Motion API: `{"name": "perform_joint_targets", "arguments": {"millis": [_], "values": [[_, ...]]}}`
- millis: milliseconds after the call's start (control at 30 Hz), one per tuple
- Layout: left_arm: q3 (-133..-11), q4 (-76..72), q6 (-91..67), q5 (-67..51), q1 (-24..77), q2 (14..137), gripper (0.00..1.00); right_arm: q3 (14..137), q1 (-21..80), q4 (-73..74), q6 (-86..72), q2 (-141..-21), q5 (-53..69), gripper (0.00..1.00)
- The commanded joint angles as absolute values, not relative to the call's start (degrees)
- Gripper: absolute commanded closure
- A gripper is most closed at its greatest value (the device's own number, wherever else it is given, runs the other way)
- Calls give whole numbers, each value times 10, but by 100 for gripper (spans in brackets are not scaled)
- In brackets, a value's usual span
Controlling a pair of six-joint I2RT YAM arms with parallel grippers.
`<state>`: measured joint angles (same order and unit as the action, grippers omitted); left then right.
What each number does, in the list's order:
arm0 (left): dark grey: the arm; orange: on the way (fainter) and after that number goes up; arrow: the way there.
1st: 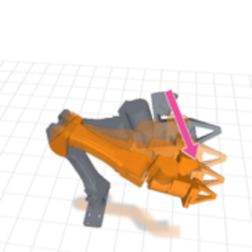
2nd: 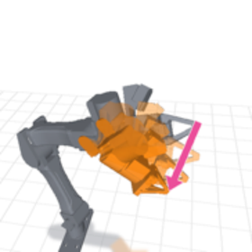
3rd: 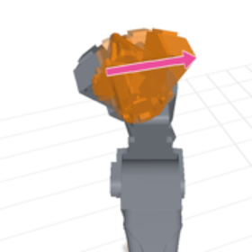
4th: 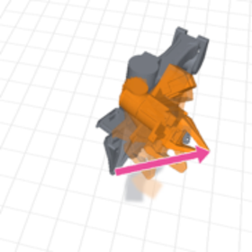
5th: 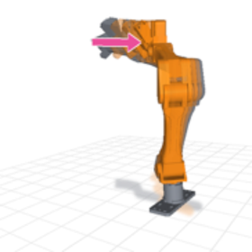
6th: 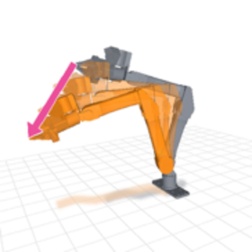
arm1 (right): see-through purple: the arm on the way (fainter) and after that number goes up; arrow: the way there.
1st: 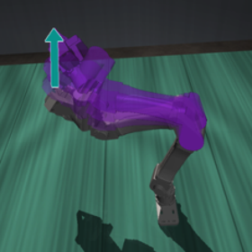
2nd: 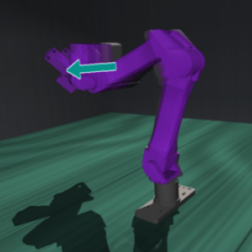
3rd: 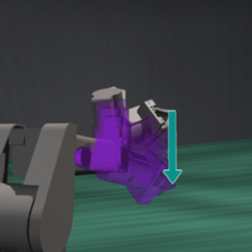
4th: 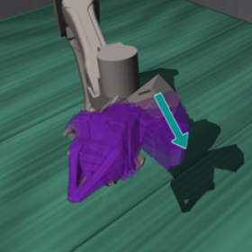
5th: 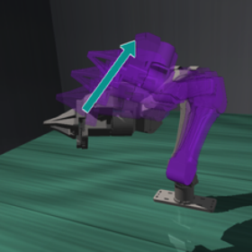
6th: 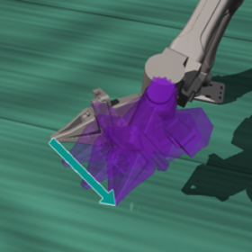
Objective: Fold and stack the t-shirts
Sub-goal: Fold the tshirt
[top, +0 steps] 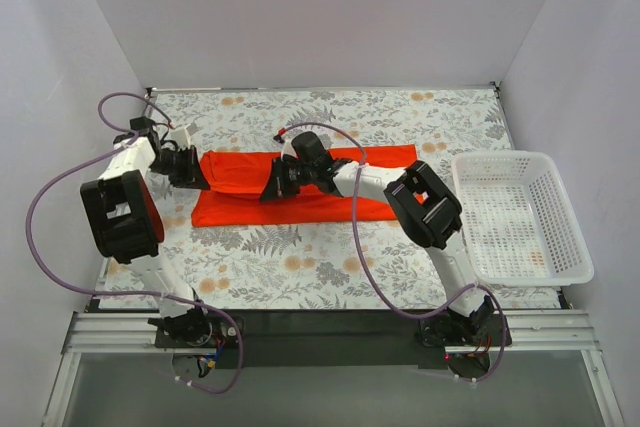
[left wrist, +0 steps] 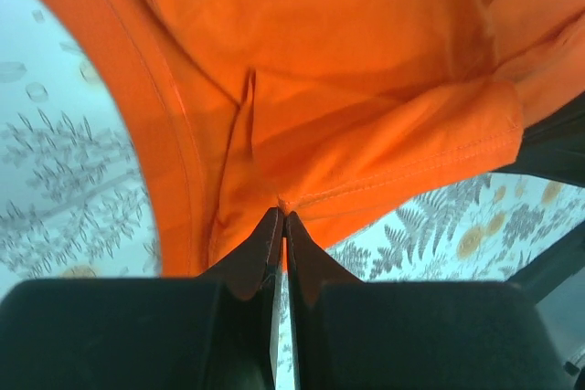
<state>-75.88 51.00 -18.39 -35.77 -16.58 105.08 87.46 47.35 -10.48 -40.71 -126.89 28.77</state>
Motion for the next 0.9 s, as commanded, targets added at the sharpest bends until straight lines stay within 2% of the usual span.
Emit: {"name": "perform_joint_targets", "arguments": {"millis": [0, 367, 767, 833, 867], "values": [[-811, 498, -207, -385, -158, 1070, 100, 913, 454, -117, -376, -1256, 295, 99], [-920, 455, -265, -384, -142, 1165, 100, 979, 432, -118, -341, -1310, 287, 99], [-989, 444, -290, -376, -115, 1225, 100, 988, 427, -118, -352, -1321, 278, 99], [-991, 446, -290, -375, -110, 1228, 90, 989, 425, -118, -353, -1321, 285, 99], [-993, 449, -289, -376, -110, 1226, 77, 989, 423, -118, -354, -1321, 287, 96]]}}
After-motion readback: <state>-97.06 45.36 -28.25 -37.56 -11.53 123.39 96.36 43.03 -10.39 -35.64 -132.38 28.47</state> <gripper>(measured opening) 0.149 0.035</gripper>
